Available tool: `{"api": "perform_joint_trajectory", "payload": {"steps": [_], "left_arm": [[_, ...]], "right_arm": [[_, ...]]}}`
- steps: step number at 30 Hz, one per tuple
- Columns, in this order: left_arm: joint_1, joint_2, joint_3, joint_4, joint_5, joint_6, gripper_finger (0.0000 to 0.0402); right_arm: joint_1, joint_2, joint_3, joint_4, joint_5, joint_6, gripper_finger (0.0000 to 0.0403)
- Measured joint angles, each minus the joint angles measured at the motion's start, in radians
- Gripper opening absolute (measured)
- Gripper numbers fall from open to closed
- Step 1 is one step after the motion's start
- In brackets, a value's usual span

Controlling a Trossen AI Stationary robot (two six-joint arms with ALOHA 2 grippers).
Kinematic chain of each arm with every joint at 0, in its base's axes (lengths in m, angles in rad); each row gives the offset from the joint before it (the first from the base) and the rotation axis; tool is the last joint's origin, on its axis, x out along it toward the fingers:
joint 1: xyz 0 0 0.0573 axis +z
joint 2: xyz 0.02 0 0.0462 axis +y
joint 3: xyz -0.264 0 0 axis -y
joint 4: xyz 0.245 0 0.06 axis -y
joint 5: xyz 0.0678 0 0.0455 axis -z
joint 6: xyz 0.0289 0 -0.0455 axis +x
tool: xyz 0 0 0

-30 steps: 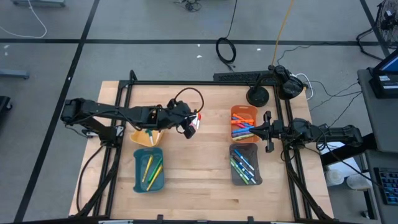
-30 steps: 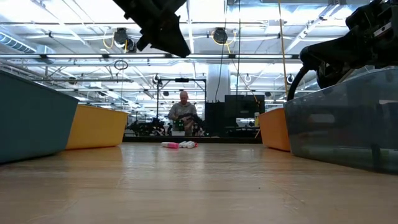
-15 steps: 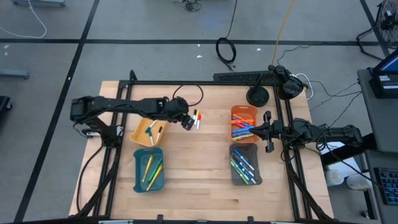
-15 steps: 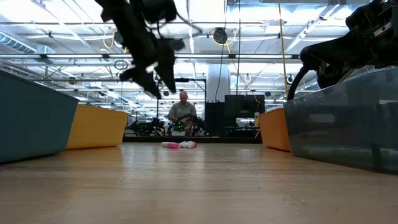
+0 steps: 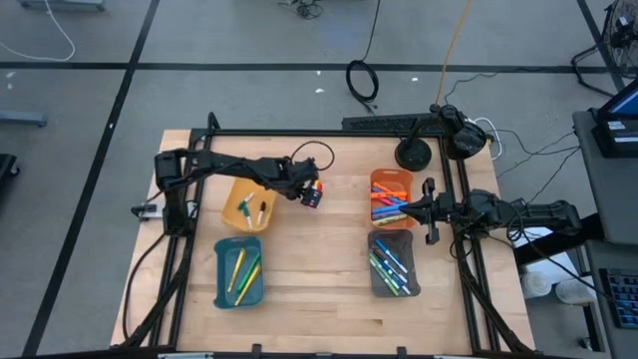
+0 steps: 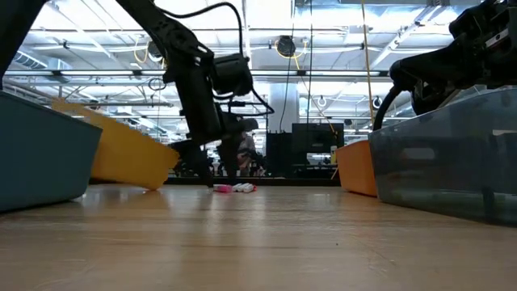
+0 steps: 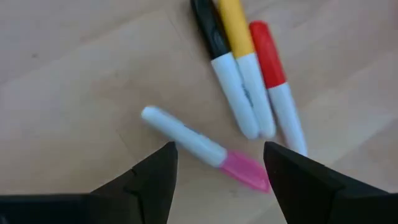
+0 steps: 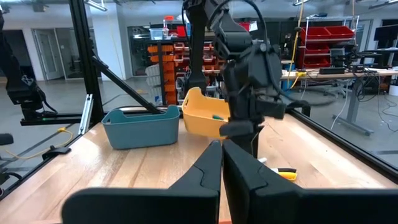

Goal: Pick & Place Markers
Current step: Put the pink mini marker into the yellow bin

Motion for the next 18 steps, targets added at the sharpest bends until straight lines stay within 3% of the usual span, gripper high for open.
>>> {"api": "perform_joint_trajectory", "payload": {"steps": [18], "left_arm": [[-0.016,0.021,0.006,-0.044,-0.002,0.075,0.0243]], "right_arm": [[0.0,0.0,0.0,0.0,0.0,0.0,0.0004]]}}
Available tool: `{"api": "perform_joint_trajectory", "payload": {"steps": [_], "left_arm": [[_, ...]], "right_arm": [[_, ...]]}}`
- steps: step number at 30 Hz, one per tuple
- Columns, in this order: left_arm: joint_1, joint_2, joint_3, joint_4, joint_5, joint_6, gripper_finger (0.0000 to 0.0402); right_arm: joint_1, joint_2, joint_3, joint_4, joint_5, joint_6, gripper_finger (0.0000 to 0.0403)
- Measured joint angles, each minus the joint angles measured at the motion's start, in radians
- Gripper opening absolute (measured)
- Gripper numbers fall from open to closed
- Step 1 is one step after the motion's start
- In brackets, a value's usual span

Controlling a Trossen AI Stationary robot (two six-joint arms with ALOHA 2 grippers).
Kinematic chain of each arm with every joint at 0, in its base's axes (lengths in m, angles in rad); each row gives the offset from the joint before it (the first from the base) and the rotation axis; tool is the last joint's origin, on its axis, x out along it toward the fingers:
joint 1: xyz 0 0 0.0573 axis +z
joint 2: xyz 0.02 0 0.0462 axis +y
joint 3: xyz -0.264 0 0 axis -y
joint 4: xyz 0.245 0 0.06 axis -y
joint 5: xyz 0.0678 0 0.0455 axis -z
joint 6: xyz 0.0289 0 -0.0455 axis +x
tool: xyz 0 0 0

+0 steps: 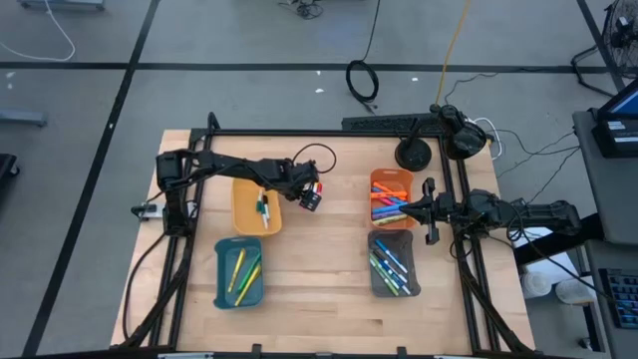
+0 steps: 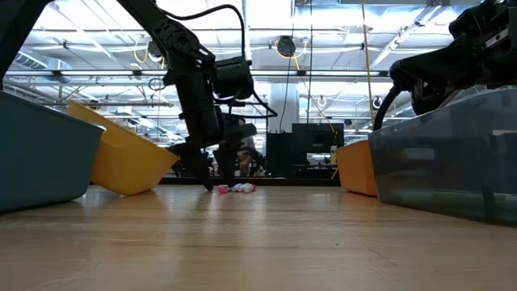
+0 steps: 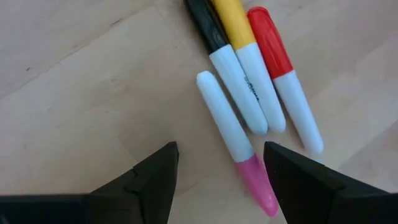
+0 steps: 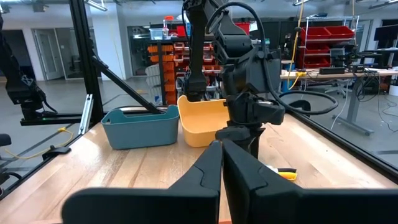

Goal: Pick & Place Markers
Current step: Put the pink mini marker into the yellow bin

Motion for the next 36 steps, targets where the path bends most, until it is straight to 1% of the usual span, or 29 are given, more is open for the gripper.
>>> {"api": "perform_joint_trajectory", "payload": {"steps": [2,6,13,15,18,21,22,24,26,30,33,36], "left_arm": [[0.0,-0.009,-0.001,-0.003,0.016,0.023,0.0243],[-0.001,-0.036,-0.002,-0.015,0.017,0.033,0.0243],[-0.002,-0.128,-0.002,-0.022,0.009,0.077,0.0243],[-0.007,-0.153,-0.002,-0.021,-0.012,0.063,0.0243],[-0.029,-0.17,-0.002,-0.029,-0.071,0.046,0.0243],[-0.055,-0.17,0.001,-0.033,-0.079,0.181,0.0243],[-0.062,-0.169,0.009,-0.038,-0.079,0.208,0.0243],[-0.074,-0.164,0.037,-0.037,-0.079,0.213,0.0243],[-0.08,-0.162,0.077,-0.075,-0.089,0.228,0.0243],[-0.093,-0.143,0.158,-0.132,-0.169,0.346,0.0243],[-0.093,-0.107,0.213,-0.173,-0.197,0.394,0.0243],[-0.084,-0.05,0.253,-0.206,-0.193,0.428,0.0243]], "right_arm": [[0.0,0.0,0.0,0.0,0.0,0.0,0.0004],[0.0,0.0,0.0,0.0,0.0,0.0,0.0004],[0.0,0.0,0.0,0.0,0.0,0.0,0.0004],[0.0,0.0,0.0,0.0,0.0,0.0,0.0004],[0.0,0.0,0.0,0.0,0.0,0.0,0.0004],[0.0,0.0,0.0,0.0,0.0,0.0,0.0004],[0.0,0.0,0.0,0.0,0.0,0.0,0.0004],[0.0,0.0,0.0,0.0,0.0,0.0,0.0004],[0.0,0.0,0.0,0.0,0.0,0.0,0.0004],[0.0,0.0,0.0,0.0,0.0,0.0,0.0004],[0.0,0.0,0.0,0.0,0.0,0.0,0.0004],[0.0,0.0,0.0,0.0,0.0,0.0,0.0004]]}}
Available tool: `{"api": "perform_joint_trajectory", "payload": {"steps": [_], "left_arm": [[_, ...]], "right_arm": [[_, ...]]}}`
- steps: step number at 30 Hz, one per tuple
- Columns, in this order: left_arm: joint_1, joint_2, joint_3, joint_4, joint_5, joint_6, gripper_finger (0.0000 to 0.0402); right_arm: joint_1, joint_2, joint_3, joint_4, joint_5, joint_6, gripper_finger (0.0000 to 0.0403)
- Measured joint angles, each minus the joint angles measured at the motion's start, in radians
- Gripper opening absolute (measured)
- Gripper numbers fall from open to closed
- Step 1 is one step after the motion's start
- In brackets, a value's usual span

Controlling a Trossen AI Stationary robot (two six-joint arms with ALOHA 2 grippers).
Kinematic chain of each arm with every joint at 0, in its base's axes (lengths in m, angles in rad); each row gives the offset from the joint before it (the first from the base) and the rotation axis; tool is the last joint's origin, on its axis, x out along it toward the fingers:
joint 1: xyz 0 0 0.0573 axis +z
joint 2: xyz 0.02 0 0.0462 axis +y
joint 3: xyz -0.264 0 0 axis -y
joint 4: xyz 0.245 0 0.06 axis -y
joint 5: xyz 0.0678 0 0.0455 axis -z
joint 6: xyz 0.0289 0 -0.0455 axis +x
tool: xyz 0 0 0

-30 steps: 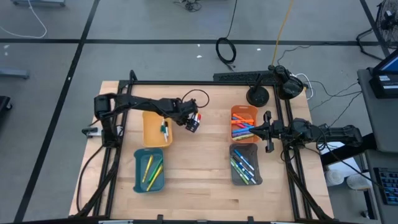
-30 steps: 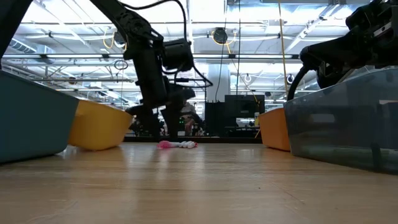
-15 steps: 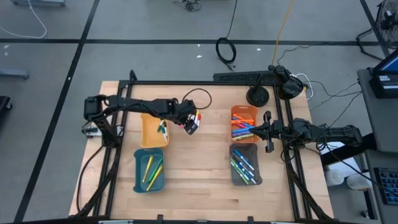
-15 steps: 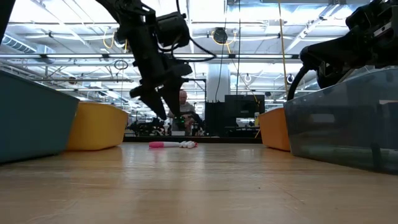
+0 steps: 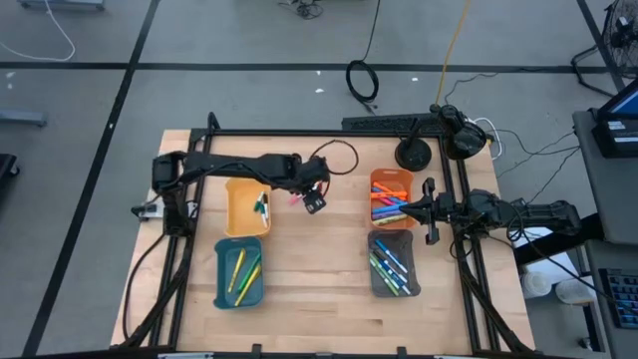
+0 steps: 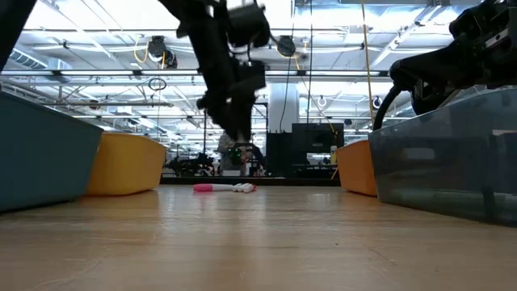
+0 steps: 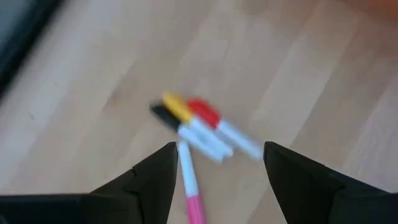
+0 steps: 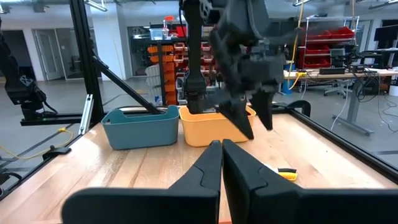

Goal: Pick & Place Markers
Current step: Put the pink mini marker into the yellow bin

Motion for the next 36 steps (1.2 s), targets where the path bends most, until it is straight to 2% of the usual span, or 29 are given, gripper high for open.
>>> {"api": "perform_joint_trajectory", "payload": {"steps": [4,11,23,29,32,36], "left_arm": [[0.017,0.081,0.002,-0.058,0.091,0.009,0.0243],[0.033,0.184,0.002,-0.138,0.077,0.024,0.0243],[0.06,0.193,0.003,-0.154,0.093,-0.027,0.0243],[0.066,0.192,-0.009,-0.157,0.178,-0.028,0.0243],[0.067,0.192,-0.009,-0.157,0.19,-0.019,0.023],[0.065,0.192,-0.01,-0.154,0.192,-0.006,0.0187]], "right_arm": [[0.0,0.0,0.0,0.006,0.0,0.0,0.0004],[0.0,0.0,0.0,0.005,0.0,0.0,0.0004],[0.0,0.0,0.0,0.004,0.0,0.0,0.0004],[0.0,0.0,0.0,0.003,0.0,0.0,0.0004],[0.0,0.0,0.0,0.003,0.0,0.0,0.0004],[0.0,0.0,0.0,0.003,0.0,0.0,0.0004]]}}
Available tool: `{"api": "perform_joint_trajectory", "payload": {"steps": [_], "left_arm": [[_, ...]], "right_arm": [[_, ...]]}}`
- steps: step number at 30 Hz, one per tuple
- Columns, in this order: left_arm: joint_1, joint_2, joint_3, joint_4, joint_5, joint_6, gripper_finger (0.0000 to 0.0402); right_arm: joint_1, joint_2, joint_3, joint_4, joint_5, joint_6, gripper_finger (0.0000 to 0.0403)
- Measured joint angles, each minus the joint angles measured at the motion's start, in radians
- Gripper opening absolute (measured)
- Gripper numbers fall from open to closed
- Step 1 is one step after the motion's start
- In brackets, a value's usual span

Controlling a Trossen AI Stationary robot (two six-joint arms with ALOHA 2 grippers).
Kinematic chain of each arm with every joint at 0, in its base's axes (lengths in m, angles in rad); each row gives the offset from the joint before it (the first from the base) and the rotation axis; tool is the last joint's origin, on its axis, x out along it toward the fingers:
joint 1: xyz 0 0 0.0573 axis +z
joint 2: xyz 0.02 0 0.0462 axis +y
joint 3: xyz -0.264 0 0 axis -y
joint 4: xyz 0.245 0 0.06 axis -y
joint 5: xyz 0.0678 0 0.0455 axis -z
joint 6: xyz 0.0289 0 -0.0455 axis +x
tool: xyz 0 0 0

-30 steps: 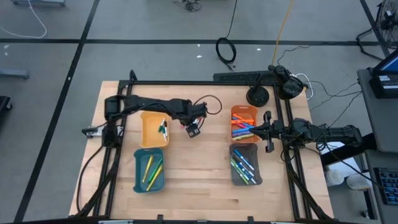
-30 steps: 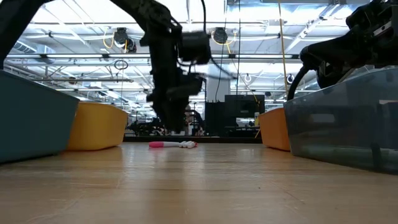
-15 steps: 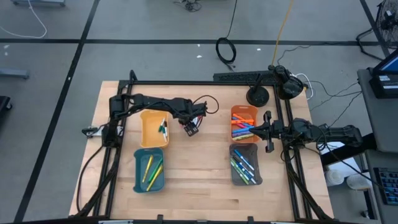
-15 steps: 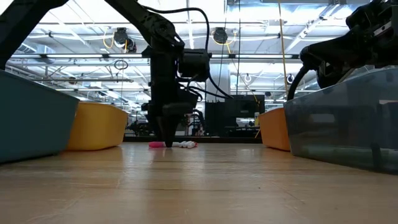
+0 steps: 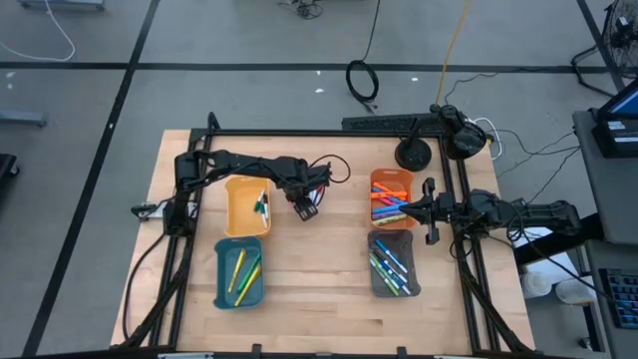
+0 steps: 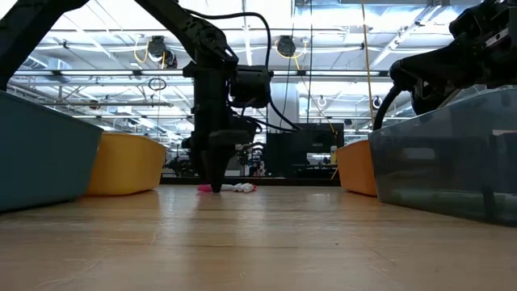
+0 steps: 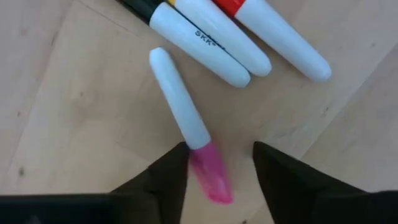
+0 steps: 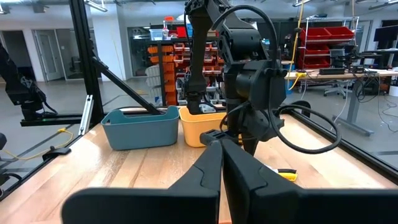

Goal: Pick & Place Markers
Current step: Put the pink mini marker into the yellow bin

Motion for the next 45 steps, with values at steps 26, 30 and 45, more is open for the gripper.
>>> {"api": "perform_joint_trajectory", "payload": {"steps": [26,30,45], "left_arm": [[-0.024,-0.004,0.0,0.114,-0.064,-0.064,0.0024],[-0.024,-0.004,0.001,0.111,-0.056,-0.082,0.001],[-0.01,0.002,-0.003,0.118,-0.03,-0.104,0.014]], "right_arm": [[0.0,0.0,0.0,0.0,0.0,0.0,0.0004],[0.0,0.0,0.0,0.0,0.0,0.0,0.0004],[0.0,0.0,0.0,0.0,0.0,0.0,0.0004]]}}
